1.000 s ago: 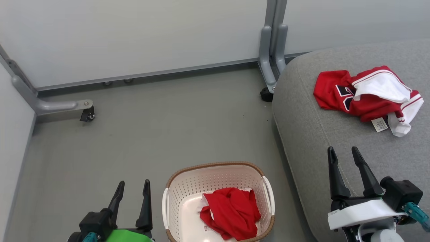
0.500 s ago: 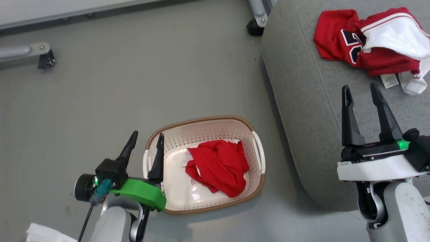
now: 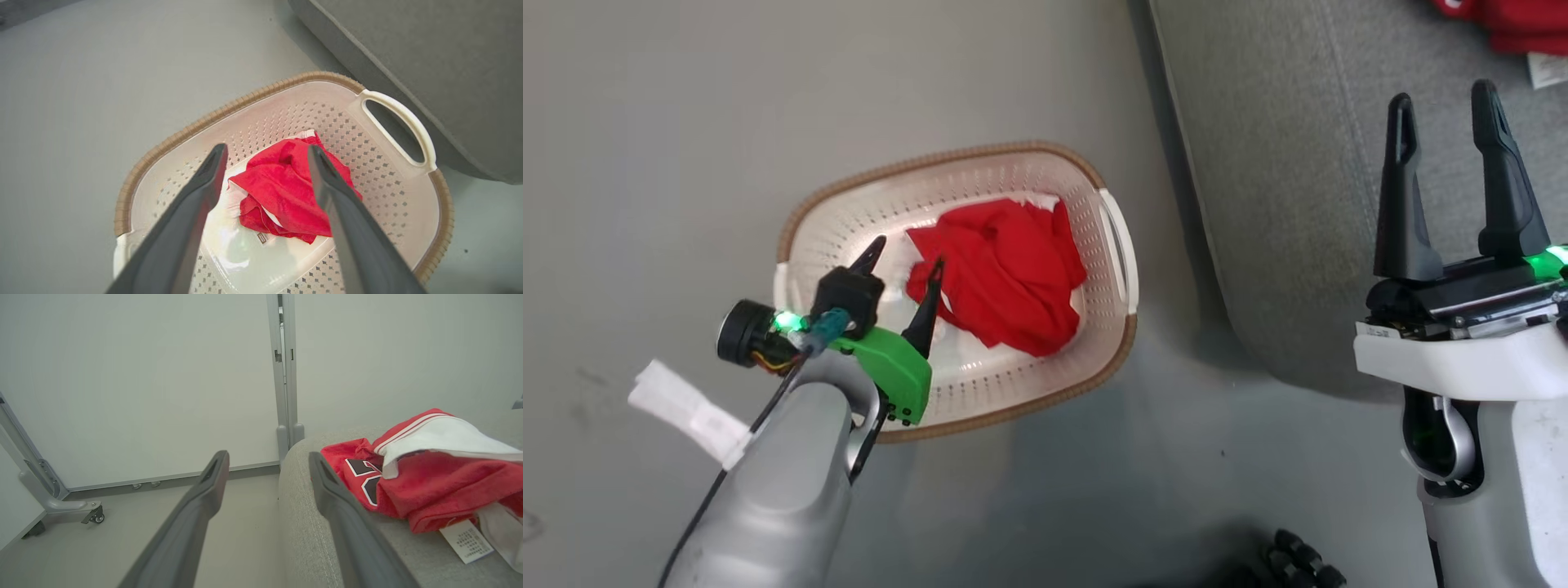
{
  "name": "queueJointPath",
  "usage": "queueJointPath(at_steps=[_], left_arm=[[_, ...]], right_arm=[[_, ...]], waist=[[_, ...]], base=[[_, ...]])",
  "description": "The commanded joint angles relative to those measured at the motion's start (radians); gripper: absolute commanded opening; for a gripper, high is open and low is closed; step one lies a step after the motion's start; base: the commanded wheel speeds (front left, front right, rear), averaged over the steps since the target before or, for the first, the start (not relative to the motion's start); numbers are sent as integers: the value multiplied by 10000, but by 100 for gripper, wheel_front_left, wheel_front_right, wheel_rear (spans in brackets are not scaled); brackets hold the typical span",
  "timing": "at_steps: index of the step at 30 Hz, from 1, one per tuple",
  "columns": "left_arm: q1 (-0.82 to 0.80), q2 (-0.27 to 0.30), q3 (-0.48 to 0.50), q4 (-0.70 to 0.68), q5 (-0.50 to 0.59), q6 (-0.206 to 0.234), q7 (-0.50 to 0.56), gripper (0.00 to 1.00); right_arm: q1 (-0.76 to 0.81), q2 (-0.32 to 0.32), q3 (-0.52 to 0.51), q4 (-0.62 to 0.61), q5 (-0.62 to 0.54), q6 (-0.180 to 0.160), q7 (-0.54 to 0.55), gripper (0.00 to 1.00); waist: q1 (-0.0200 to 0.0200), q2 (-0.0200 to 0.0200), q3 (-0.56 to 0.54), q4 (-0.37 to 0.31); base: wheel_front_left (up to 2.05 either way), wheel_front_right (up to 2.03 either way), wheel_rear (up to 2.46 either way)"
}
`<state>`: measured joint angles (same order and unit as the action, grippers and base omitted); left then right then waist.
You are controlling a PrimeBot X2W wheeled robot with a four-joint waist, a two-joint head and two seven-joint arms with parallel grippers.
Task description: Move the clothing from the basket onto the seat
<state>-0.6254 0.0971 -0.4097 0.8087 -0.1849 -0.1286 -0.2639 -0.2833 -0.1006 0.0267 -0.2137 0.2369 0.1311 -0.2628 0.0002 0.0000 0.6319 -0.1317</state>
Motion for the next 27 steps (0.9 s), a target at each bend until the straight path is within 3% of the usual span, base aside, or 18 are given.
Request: queueJointPath(at_steps=[1,8,14,27], left_arm=[[-476,236,-439,286,136,-29,-6,100],[-1678,590,-1854,1982,-514,-30,-6,100],[-2514,620,-2145,3258,-1116,-35,2,100],[-3829,1100,-2664,4459,-2025,32,198,100]], right_arm=[[-239,62,86,-90,-47,-7,-31,100],[-434,232,430,-185,-6,-7,-31,100],[-690,384,742,-227,54,-5,-31,100],[-1091,500,1405,-377,121,-7,-30,100]], waist=[[-2,0,1688,-782],[-2,0,2619,-1004],[-2,0,3208,-1277],[-2,0,3896,-1914]], base=[[0,0,0],[0,0,0],[0,0,0],[0,0,0]])
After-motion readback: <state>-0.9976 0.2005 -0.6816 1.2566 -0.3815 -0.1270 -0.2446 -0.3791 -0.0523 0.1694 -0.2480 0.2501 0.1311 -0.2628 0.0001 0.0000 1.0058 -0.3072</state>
